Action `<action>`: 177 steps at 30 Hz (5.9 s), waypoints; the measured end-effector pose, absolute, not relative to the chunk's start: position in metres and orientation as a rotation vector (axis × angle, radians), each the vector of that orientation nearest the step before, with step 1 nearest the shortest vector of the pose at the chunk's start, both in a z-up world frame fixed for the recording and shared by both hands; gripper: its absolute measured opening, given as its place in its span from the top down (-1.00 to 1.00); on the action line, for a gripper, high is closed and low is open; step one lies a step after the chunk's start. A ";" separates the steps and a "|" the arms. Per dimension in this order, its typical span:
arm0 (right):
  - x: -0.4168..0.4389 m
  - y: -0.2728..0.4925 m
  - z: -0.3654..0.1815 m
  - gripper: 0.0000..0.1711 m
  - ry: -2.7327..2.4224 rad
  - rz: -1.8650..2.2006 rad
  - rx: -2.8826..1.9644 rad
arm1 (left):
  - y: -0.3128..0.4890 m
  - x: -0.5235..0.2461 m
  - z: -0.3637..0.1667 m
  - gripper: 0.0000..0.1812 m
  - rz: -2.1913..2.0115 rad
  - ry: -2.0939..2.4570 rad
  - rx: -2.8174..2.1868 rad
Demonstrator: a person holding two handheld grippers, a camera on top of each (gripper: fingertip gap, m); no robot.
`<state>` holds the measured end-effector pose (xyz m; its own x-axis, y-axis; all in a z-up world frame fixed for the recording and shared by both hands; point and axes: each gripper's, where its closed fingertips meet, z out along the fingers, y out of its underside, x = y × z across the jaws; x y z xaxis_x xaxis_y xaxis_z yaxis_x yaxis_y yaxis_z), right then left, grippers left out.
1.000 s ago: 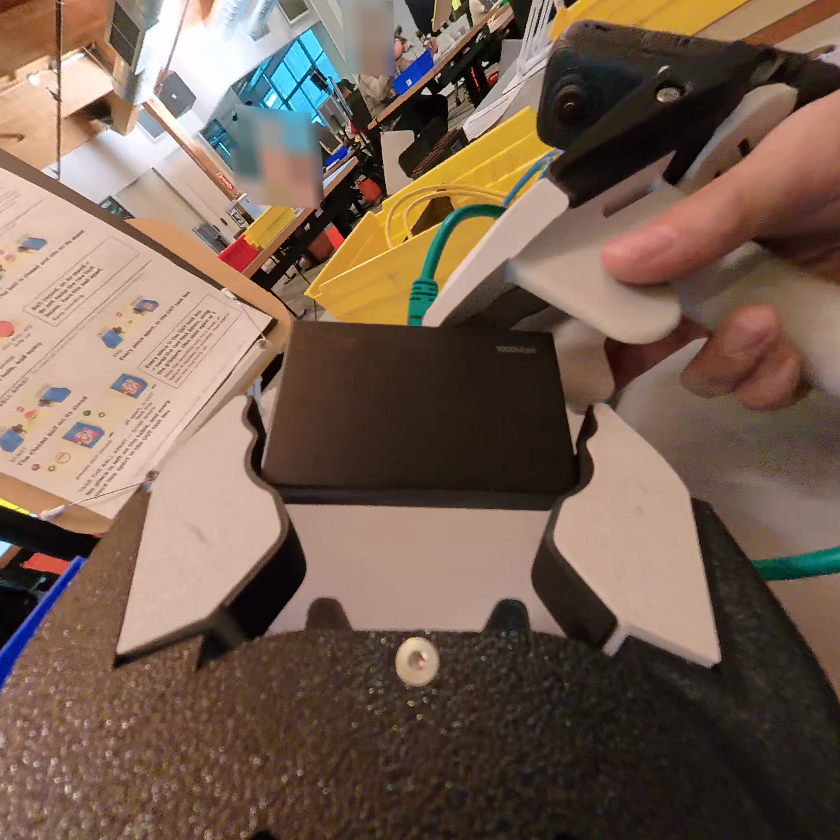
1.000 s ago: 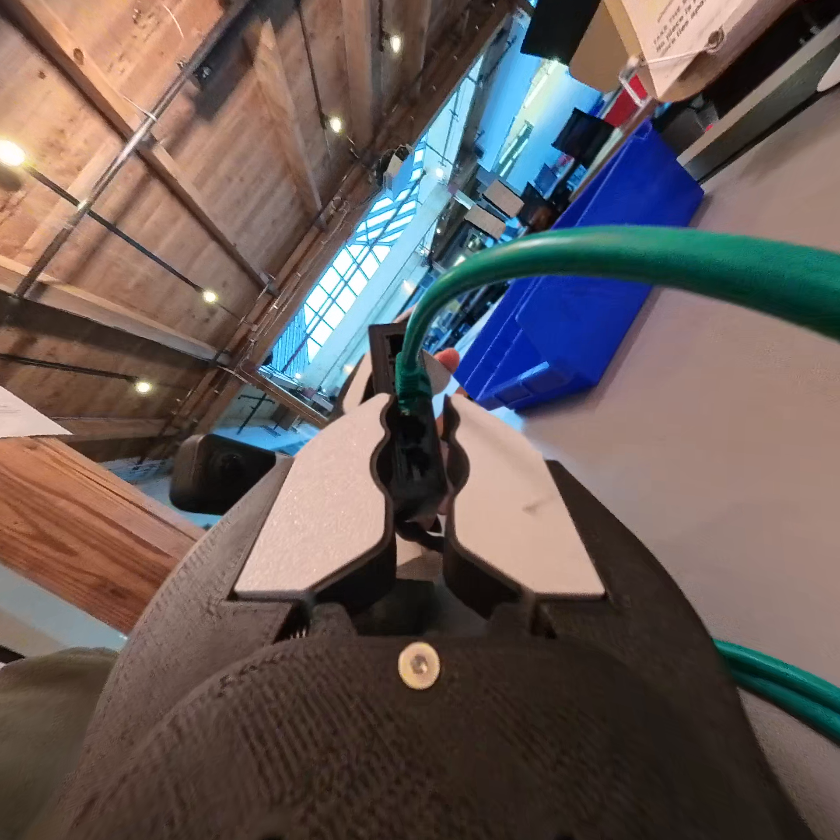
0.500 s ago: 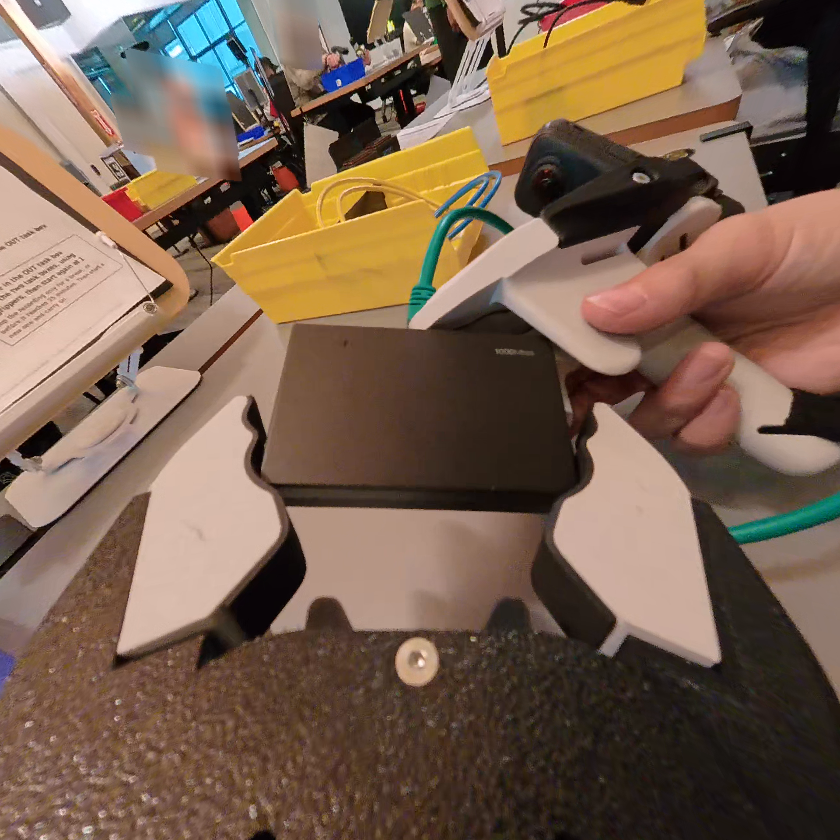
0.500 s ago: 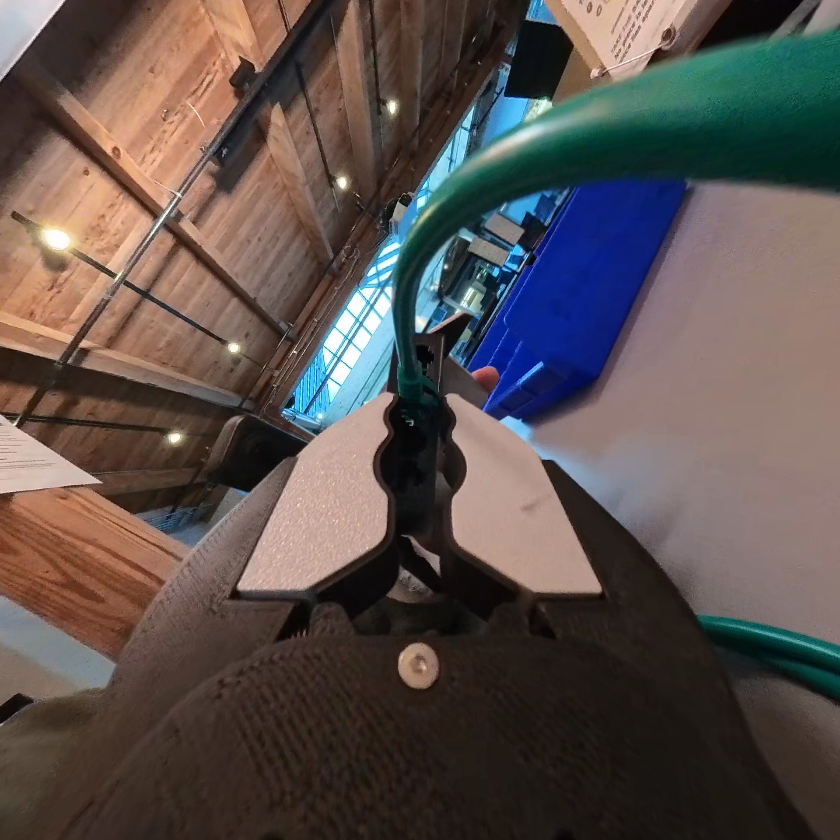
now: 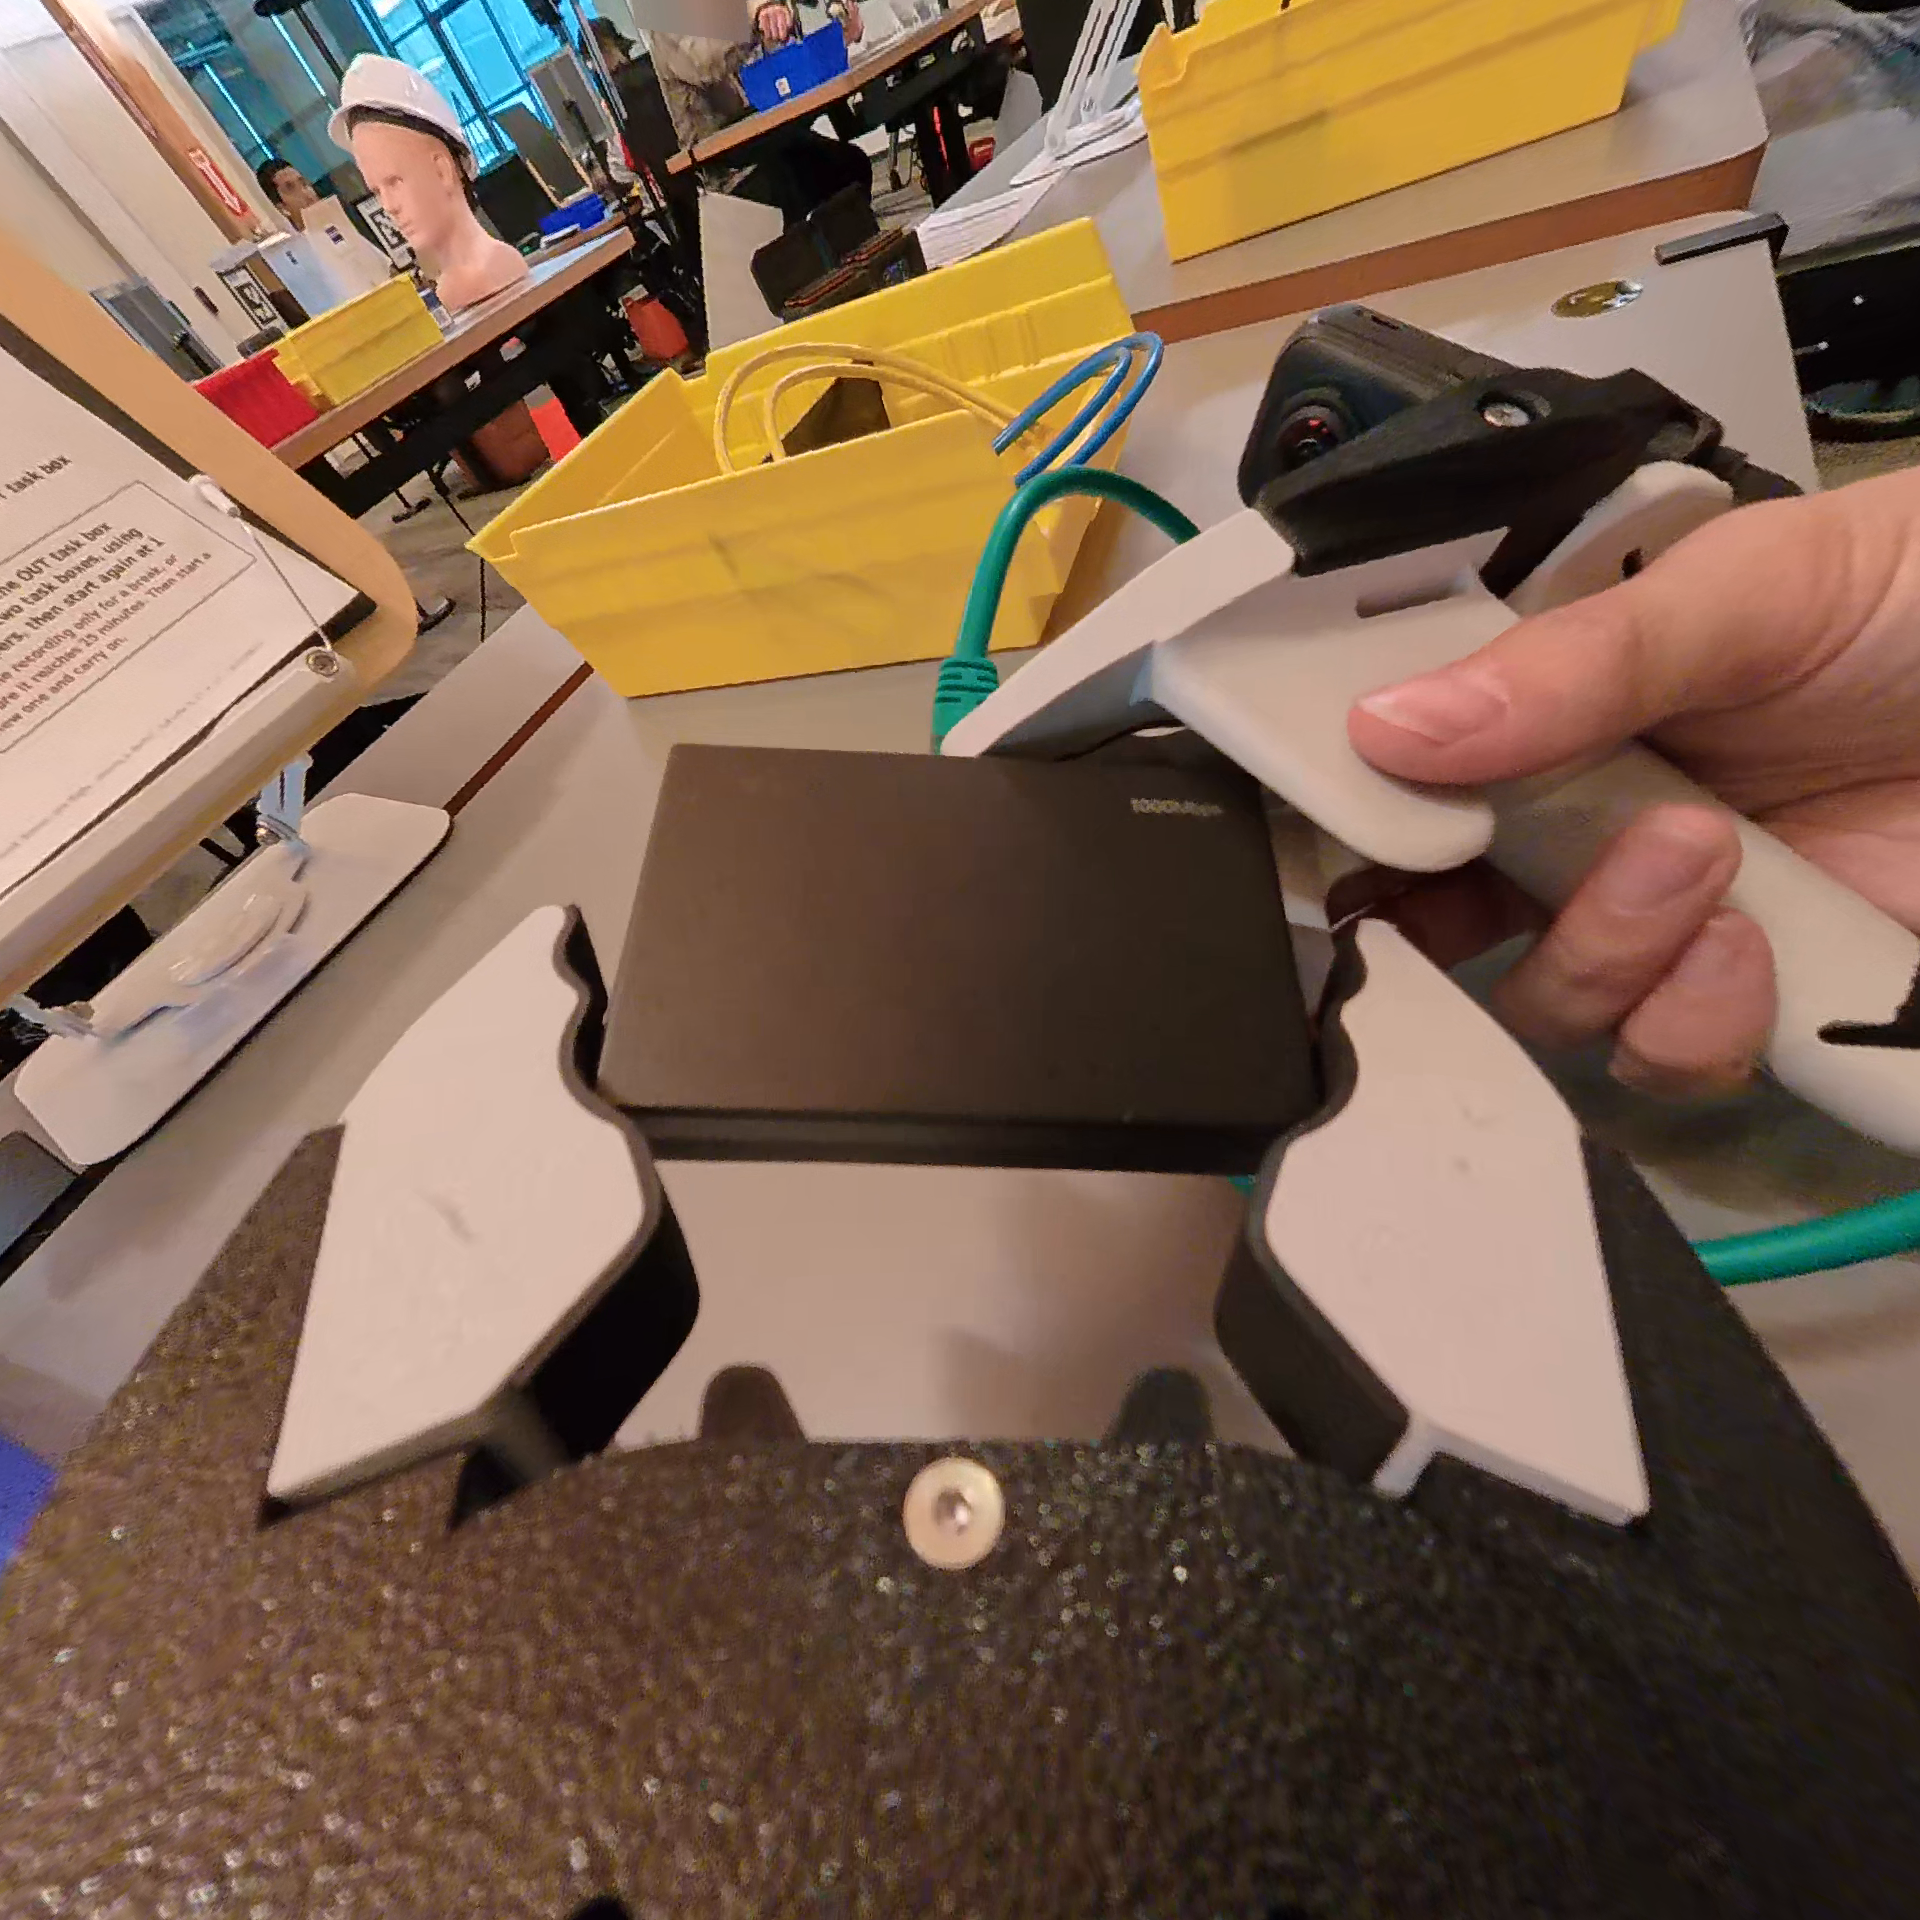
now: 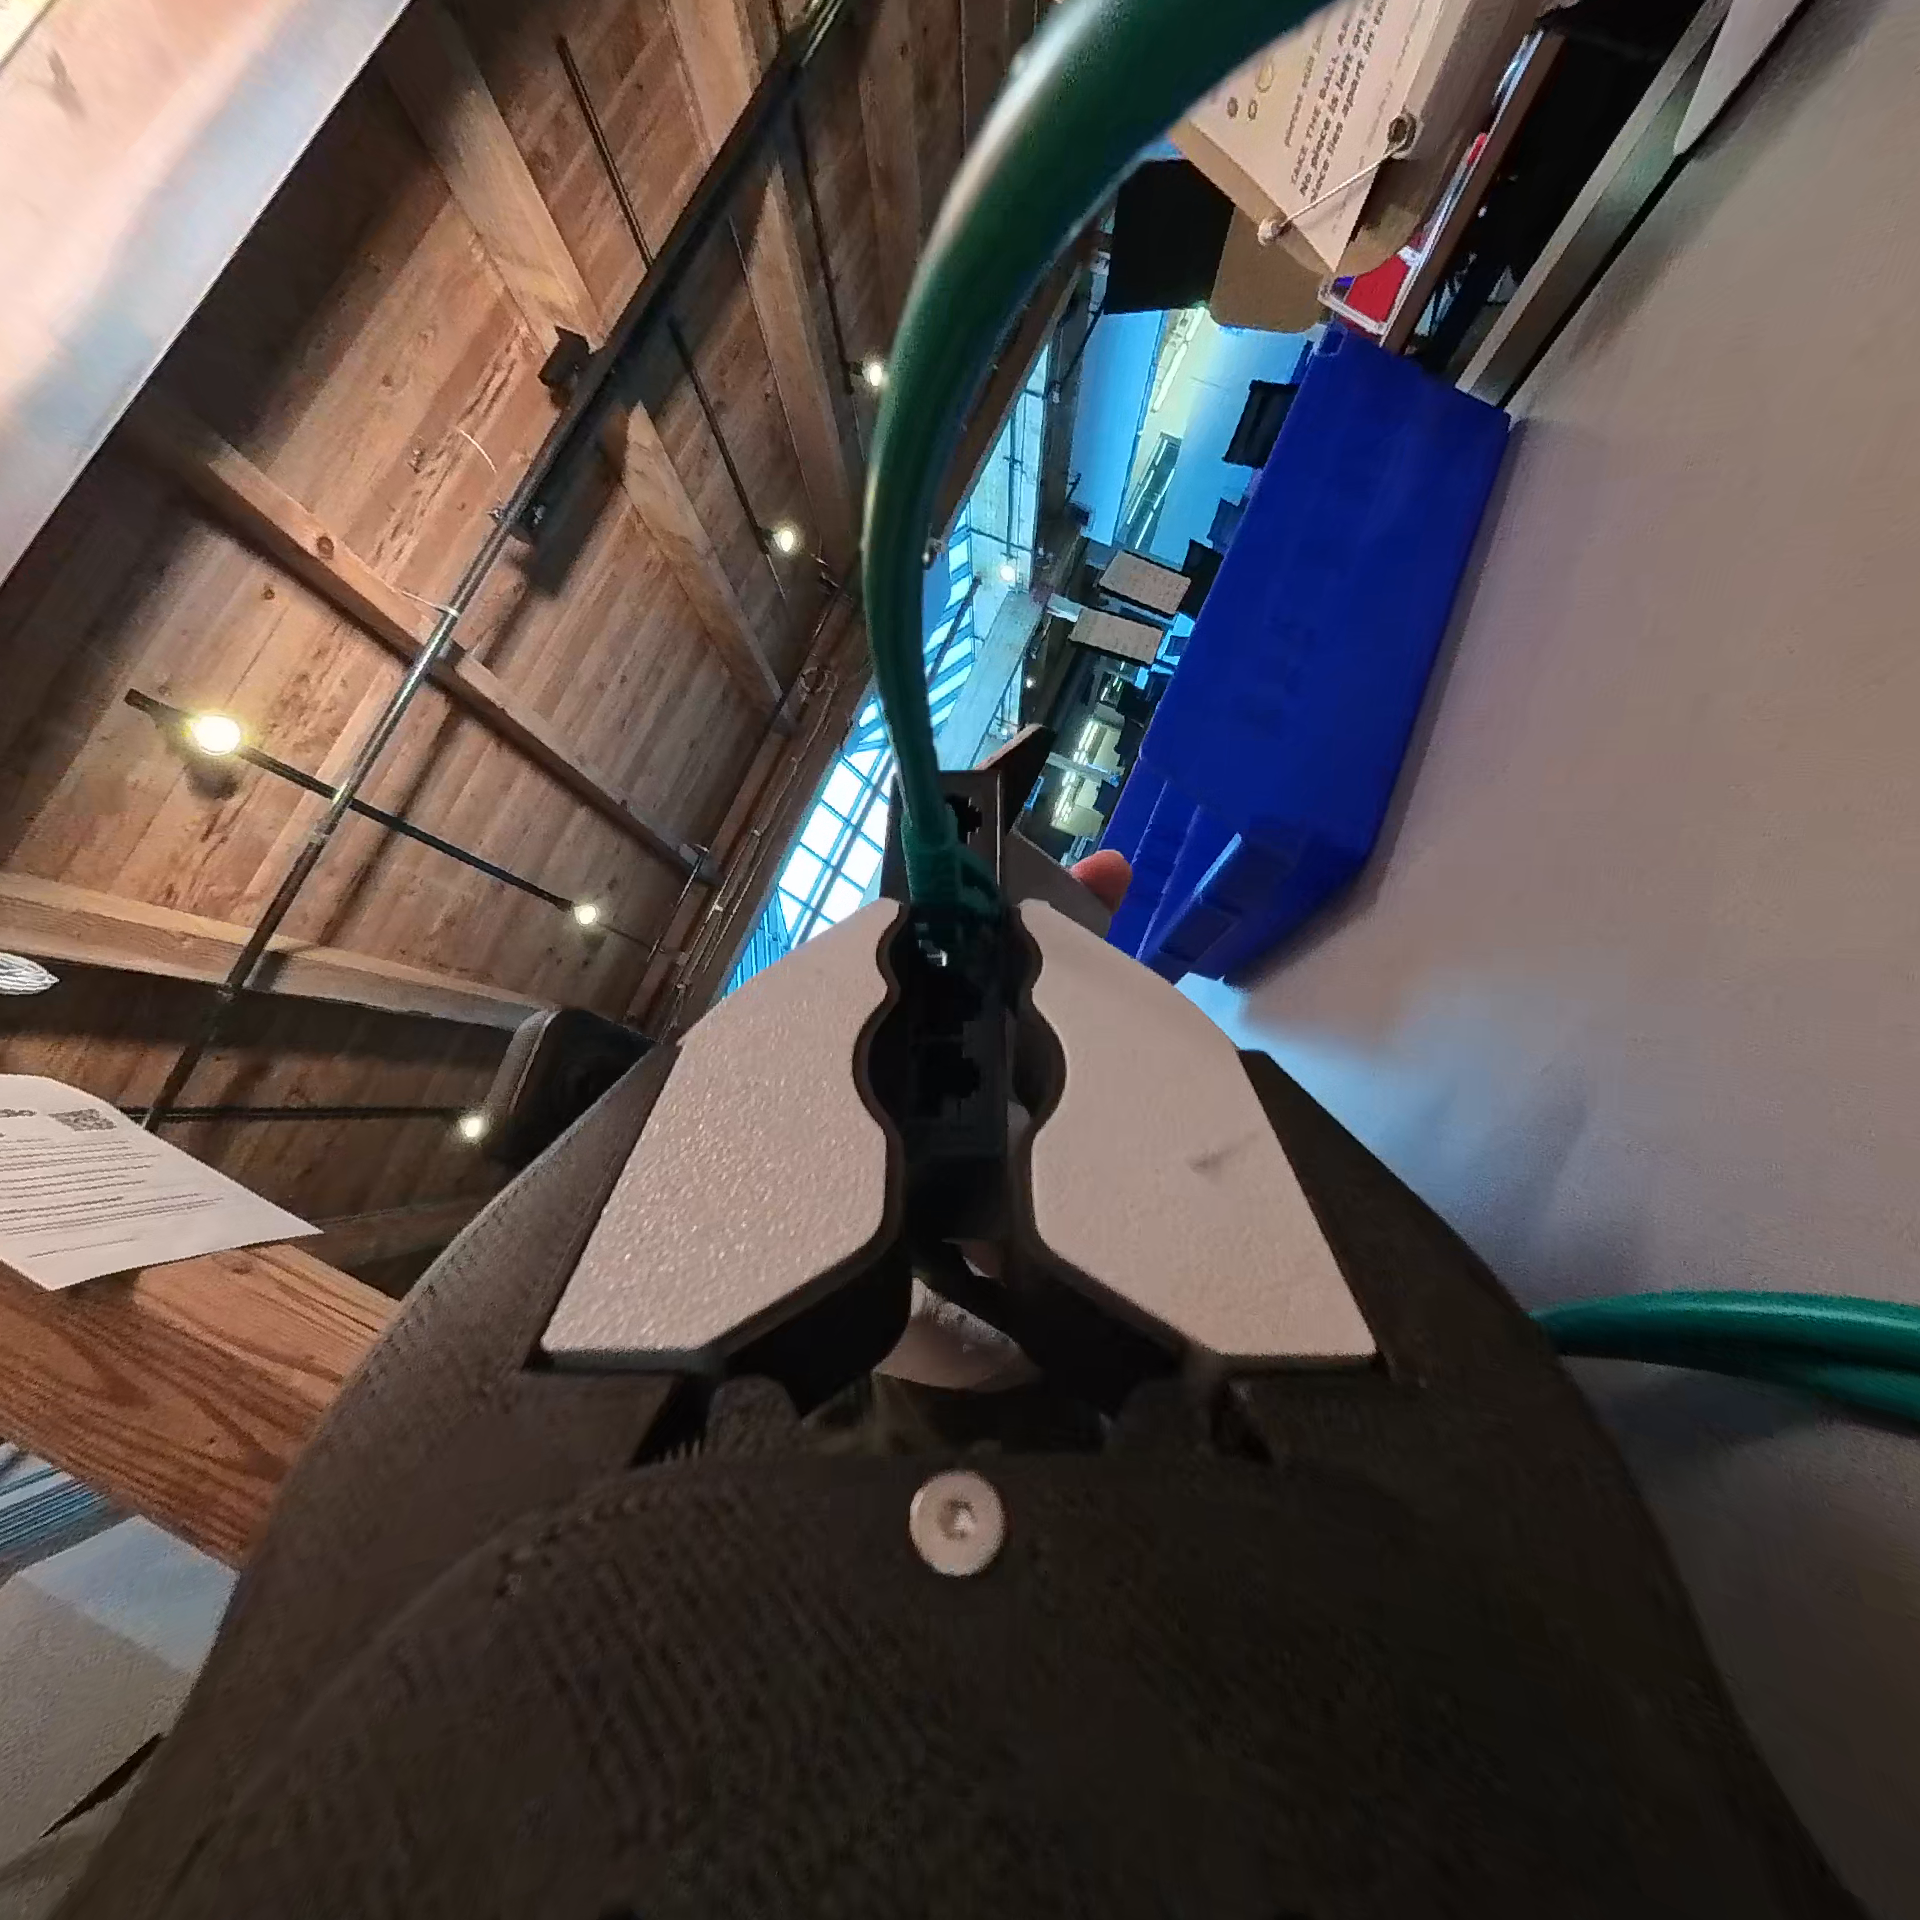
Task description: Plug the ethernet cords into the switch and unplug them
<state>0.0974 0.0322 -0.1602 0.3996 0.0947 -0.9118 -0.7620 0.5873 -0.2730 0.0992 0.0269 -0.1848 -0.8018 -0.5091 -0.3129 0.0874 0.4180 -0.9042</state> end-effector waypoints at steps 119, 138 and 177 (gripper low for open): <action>0.081 0.026 -0.127 0.91 0.698 0.350 -1.022 | 0.024 0.095 -0.148 -0.38 -1.395 1.745 -0.180; 0.085 0.023 -0.134 0.91 0.706 0.257 -1.068 | 0.021 0.099 -0.156 -0.38 -1.423 1.792 -0.254; 0.081 0.032 -0.127 0.82 0.716 0.410 -0.932 | 0.028 0.092 -0.144 -0.37 -1.434 1.731 -0.139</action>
<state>0.0810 0.0320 -0.1272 0.7015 0.0193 -0.7125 -0.6048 0.5450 -0.5807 0.0922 0.0282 -0.1437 -0.6235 -0.5718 -0.5332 0.4174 0.3332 -0.8454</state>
